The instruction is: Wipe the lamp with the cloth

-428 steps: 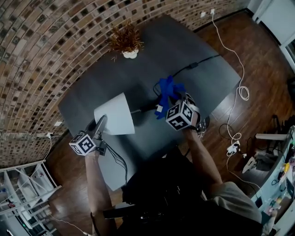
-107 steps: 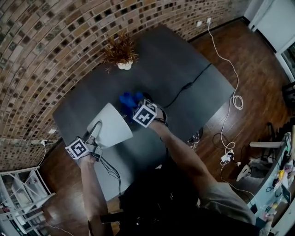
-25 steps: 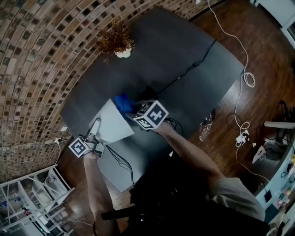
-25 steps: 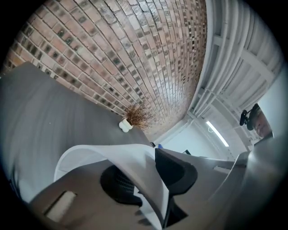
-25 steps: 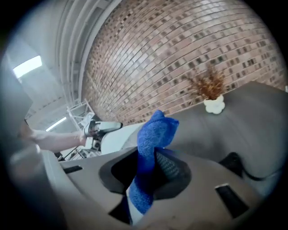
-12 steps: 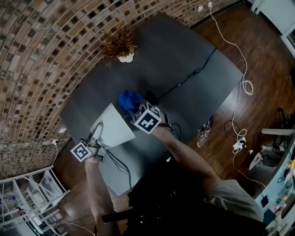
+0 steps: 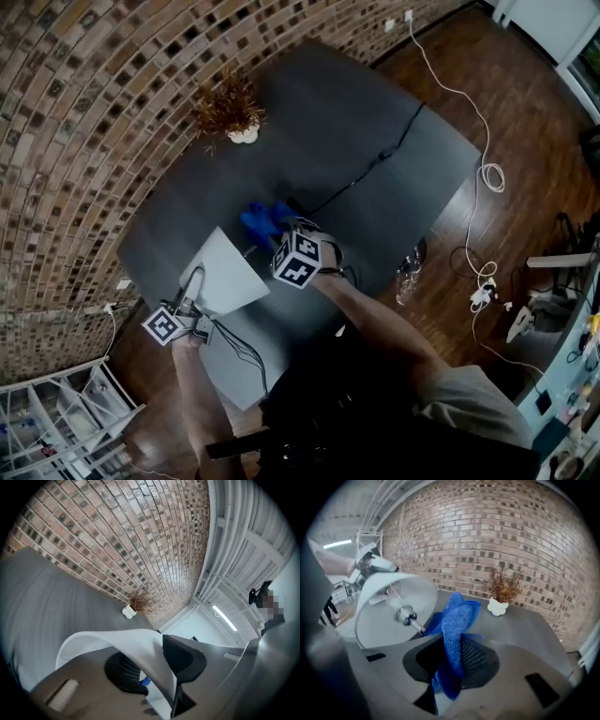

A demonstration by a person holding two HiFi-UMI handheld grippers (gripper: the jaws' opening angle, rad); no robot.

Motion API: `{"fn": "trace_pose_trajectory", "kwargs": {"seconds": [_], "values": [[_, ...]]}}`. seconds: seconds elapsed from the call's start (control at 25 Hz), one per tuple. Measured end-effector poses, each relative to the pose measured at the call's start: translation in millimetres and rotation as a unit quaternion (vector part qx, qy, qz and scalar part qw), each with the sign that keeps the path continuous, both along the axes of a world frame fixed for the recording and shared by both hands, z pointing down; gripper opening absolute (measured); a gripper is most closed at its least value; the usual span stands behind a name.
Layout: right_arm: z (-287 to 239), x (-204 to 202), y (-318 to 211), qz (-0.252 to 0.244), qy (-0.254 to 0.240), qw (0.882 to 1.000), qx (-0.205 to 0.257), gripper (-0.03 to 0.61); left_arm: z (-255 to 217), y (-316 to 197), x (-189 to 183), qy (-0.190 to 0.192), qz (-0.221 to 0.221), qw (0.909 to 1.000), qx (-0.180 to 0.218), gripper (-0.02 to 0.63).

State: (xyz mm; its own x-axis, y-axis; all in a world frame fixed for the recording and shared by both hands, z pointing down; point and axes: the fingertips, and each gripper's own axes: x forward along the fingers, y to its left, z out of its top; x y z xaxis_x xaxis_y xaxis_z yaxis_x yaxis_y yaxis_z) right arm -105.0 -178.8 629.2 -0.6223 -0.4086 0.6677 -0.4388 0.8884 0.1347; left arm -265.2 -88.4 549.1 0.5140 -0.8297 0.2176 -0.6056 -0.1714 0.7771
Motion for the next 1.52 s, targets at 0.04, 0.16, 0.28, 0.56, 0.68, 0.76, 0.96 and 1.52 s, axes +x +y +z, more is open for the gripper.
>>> {"fn": "trace_pose_trajectory", "kwargs": {"seconds": [0.04, 0.16, 0.28, 0.56, 0.68, 0.76, 0.96, 1.52], "values": [[11, 3, -5, 0.002, 0.011, 1.0, -0.002, 0.086, 0, 0, 0, 0.0, 0.001, 1.0, 0.002, 0.114], [21, 35, -25, 0.042, 0.042, 0.998, 0.005, 0.087, -2, -2, 4, -0.003, 0.008, 1.0, 0.005, 0.114], [14, 54, -25, 0.025, 0.068, 0.996, 0.043, 0.087, 2, -1, 2, -0.003, 0.004, 1.0, -0.004, 0.114], [15, 99, -20, -0.019, 0.149, 0.974, 0.169, 0.094, -2, 0, 8, -0.002, 0.006, 1.0, 0.008, 0.114], [14, 116, -18, -0.002, 0.165, 0.971, 0.174, 0.094, -2, 1, 11, -0.001, 0.005, 0.9999, 0.011, 0.114], [2, 127, -16, 0.028, 0.148, 0.977, 0.149, 0.094, -5, 3, 15, -0.005, 0.006, 0.9998, 0.017, 0.114], [-37, 106, 20, 0.031, -0.007, 0.999, 0.016, 0.092, -42, -5, 33, -0.069, 0.049, 0.9939, 0.07, 0.104], [-43, 73, 77, 0.004, -0.162, 0.975, -0.15, 0.091, -108, -43, 105, -0.521, 0.365, 0.7684, 0.065, 0.105]]}}
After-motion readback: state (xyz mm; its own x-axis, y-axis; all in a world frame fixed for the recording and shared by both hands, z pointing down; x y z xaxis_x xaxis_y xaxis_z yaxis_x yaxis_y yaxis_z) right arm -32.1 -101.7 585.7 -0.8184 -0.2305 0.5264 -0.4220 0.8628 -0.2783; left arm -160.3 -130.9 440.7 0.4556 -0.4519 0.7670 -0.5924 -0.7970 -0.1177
